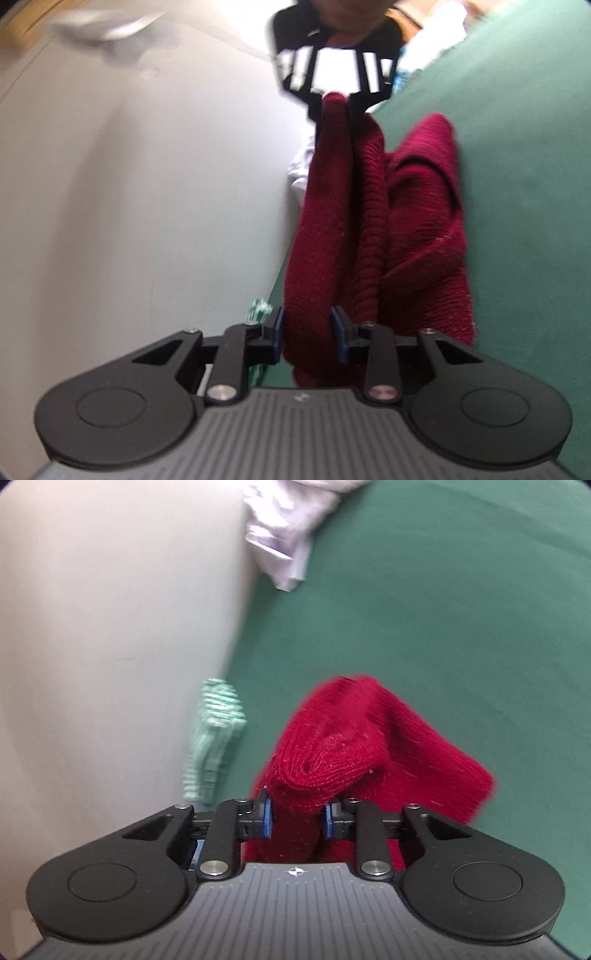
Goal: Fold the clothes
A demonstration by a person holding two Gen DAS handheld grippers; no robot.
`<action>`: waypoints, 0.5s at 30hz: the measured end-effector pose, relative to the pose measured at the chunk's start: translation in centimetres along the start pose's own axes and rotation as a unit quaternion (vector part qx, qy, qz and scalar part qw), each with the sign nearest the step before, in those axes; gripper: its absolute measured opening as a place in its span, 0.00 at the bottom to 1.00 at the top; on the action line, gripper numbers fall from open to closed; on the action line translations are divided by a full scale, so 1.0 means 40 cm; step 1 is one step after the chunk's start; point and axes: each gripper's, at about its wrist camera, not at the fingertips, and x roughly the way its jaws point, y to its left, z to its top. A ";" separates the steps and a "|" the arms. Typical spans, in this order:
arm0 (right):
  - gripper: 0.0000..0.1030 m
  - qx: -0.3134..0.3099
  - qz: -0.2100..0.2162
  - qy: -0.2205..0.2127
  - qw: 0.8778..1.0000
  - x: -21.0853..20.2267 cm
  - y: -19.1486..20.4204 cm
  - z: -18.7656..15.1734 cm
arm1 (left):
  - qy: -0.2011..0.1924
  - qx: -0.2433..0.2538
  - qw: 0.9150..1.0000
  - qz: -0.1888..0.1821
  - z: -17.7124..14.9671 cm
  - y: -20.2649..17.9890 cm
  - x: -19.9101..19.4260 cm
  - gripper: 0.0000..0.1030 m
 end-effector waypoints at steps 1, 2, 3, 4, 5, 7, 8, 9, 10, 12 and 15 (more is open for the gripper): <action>0.25 0.002 0.017 0.002 1.000 -0.009 0.006 0.006 | 0.008 -0.035 0.999 -0.008 0.000 0.031 -0.017 0.36; 0.25 -0.001 0.022 0.004 1.000 -0.016 0.014 0.009 | 0.015 -0.073 0.997 -0.019 0.001 0.065 -0.035 0.37; 0.25 -0.009 0.024 0.006 1.000 -0.014 0.019 0.011 | 0.020 -0.113 0.993 -0.030 0.003 0.099 -0.055 0.37; 0.25 -0.017 0.023 0.007 1.000 -0.008 0.022 0.010 | 0.019 -0.156 0.987 -0.042 0.007 0.134 -0.077 0.37; 0.25 -0.023 0.023 0.006 0.999 -0.007 0.022 0.006 | 0.015 -0.202 0.978 -0.058 0.011 0.168 -0.097 0.38; 0.25 -0.032 0.026 0.005 0.999 -0.004 0.018 0.000 | 0.000 -0.319 0.941 -0.112 0.008 0.241 -0.129 0.43; 0.25 -0.035 0.031 0.005 0.999 0.000 0.013 -0.001 | -0.009 -0.379 0.915 -0.141 -0.001 0.270 -0.133 0.49; 0.25 -0.037 0.036 0.005 0.999 0.005 0.008 -0.001 | -0.018 -0.435 0.885 -0.166 -0.011 0.294 -0.133 0.53; 0.25 -0.042 0.038 0.004 0.998 0.008 0.004 -0.001 | -0.023 -0.485 0.855 -0.182 -0.024 0.306 -0.124 0.53; 0.25 -0.051 0.039 0.000 0.998 0.000 0.000 -0.004 | -0.011 -0.564 0.797 -0.214 -0.044 0.314 -0.080 0.45; 0.25 -0.057 0.043 -0.002 0.997 0.002 -0.021 0.001 | 0.040 -0.631 0.735 -0.246 -0.049 0.288 -0.004 0.40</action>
